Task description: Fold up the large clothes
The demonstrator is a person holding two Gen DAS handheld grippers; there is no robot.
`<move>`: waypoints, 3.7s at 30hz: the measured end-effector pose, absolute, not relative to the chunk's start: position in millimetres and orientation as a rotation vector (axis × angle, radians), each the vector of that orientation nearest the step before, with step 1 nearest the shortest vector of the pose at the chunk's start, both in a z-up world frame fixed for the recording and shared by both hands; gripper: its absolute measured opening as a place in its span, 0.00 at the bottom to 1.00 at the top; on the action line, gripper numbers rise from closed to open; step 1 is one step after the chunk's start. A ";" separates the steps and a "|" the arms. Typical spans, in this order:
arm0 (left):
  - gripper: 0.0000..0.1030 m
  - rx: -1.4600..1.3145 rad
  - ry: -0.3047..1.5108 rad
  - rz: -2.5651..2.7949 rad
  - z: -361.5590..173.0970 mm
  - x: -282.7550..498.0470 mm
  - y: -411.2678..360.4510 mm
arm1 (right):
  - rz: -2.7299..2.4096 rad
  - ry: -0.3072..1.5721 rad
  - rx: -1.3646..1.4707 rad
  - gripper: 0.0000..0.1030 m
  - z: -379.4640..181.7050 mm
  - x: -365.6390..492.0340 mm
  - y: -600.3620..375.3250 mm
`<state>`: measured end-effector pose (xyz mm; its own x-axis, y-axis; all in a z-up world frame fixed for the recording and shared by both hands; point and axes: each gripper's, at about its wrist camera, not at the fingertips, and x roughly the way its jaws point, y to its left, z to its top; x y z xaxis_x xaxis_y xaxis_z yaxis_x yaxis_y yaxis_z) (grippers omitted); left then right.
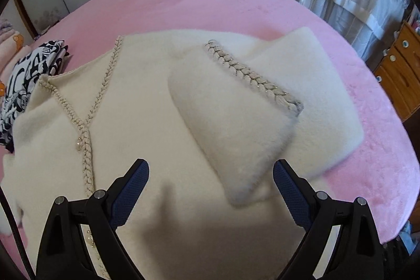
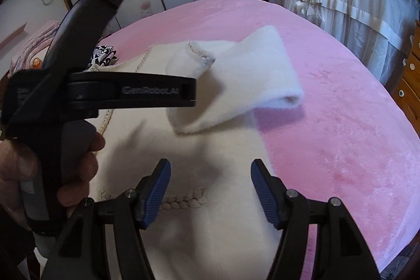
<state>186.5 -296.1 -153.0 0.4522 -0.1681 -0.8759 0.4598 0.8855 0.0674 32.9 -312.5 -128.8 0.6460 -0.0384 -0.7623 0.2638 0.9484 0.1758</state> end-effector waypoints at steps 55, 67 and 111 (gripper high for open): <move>0.10 -0.023 1.131 -0.491 -172.3 341.0 -47.2 | -0.185 1.103 0.404 0.13 -162.5 277.0 -425.1; 0.25 -0.046 1.070 -0.419 -182.1 325.2 -22.7 | -0.314 1.050 0.151 0.47 -157.0 259.2 -397.0; 0.67 -0.031 1.084 -0.253 -164.4 236.5 -61.4 | -0.429 0.995 0.123 0.41 -154.4 154.0 -335.5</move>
<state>236.5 -61.4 -164.4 0.4422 -0.2191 -0.8698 0.1887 0.9707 -0.1486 154.0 -335.5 -154.4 0.4687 -0.2932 -0.8333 0.4038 0.9101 -0.0931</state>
